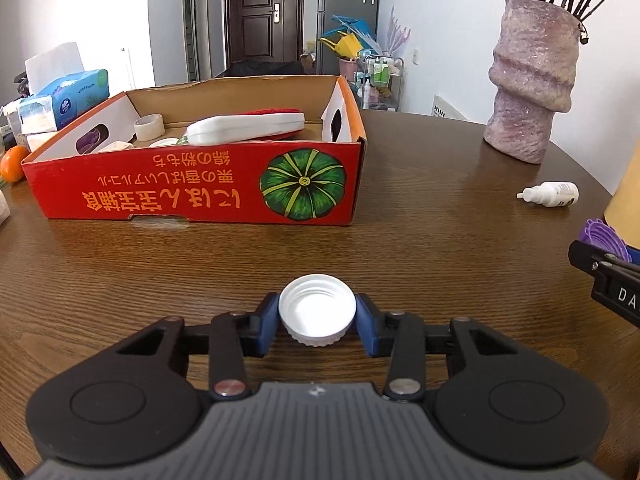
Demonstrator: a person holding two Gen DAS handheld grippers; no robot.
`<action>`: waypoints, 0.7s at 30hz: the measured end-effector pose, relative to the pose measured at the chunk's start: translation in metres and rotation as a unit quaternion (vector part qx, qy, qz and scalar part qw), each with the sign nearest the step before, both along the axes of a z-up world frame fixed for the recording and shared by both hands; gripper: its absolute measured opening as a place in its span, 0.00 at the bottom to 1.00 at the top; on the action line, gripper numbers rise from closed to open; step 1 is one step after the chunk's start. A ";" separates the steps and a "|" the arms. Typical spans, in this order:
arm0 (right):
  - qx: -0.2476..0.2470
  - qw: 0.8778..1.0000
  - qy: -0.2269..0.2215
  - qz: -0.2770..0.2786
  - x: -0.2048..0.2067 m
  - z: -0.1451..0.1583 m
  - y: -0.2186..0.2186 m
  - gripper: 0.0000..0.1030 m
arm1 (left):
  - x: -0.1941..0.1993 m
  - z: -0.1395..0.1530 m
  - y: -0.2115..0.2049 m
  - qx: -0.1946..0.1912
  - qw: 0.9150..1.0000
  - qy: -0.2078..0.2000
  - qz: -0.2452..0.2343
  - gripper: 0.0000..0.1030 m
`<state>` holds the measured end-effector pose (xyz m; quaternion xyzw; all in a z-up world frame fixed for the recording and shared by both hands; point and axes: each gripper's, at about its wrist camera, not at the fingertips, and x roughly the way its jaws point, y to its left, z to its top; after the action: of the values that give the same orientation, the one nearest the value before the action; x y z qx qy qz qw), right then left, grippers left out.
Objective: Organize rigid objects
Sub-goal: 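Grasp the white screw cap with the left gripper while the right gripper grasps the purple cap, then carry the white cap and purple cap over the red box with both grippers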
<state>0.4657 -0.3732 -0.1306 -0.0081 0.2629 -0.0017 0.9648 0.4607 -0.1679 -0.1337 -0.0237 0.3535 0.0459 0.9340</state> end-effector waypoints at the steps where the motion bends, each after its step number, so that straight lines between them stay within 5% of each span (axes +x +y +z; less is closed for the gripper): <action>1: 0.000 1.000 -0.001 0.001 -0.001 0.000 0.001 0.51 | 0.000 0.000 0.001 -0.001 1.000 0.000 0.000 0.40; 21: 0.013 0.999 -0.027 0.027 -0.036 0.009 0.038 0.51 | -0.032 0.015 0.035 -0.001 1.000 -0.029 -0.003 0.40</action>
<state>0.4293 -0.3354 -0.1212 -0.0023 0.2364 0.0271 0.9713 0.4291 -0.1330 -0.1187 -0.0252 0.3265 0.0414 0.9440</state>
